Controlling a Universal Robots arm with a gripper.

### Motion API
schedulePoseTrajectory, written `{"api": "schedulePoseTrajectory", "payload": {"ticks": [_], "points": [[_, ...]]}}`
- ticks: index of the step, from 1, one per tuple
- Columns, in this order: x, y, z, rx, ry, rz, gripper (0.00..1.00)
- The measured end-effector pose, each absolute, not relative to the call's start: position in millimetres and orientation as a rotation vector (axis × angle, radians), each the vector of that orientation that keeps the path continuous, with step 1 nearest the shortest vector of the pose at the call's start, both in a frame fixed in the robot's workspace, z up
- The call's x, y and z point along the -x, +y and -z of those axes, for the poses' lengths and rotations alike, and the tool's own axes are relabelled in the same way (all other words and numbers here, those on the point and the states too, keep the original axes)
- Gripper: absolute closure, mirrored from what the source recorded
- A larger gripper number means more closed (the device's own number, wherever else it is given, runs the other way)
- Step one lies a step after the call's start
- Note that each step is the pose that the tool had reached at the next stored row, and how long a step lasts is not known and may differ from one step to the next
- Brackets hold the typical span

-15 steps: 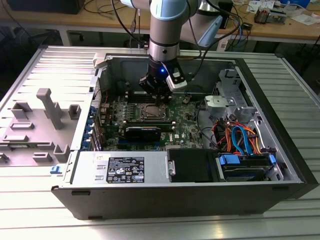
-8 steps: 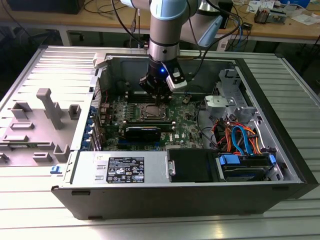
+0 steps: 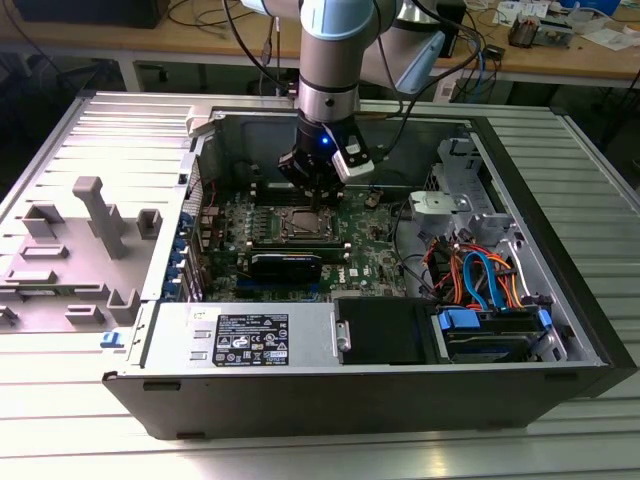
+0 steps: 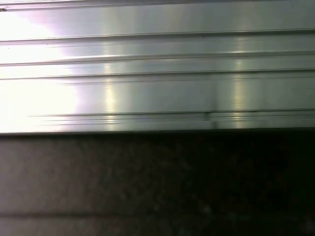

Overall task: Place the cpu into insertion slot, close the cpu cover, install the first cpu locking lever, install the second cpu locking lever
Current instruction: 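Install the first cpu locking lever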

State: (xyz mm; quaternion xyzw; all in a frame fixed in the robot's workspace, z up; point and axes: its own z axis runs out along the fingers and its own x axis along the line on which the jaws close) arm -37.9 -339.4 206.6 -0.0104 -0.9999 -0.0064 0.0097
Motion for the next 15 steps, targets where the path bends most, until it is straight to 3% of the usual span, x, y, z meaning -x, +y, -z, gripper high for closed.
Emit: {"api": "schedulePoseTrajectory", "payload": {"ticks": [15], "points": [[37.1,-340.2,-206.0,0.032,-3.114,0.018,0.89]]}}
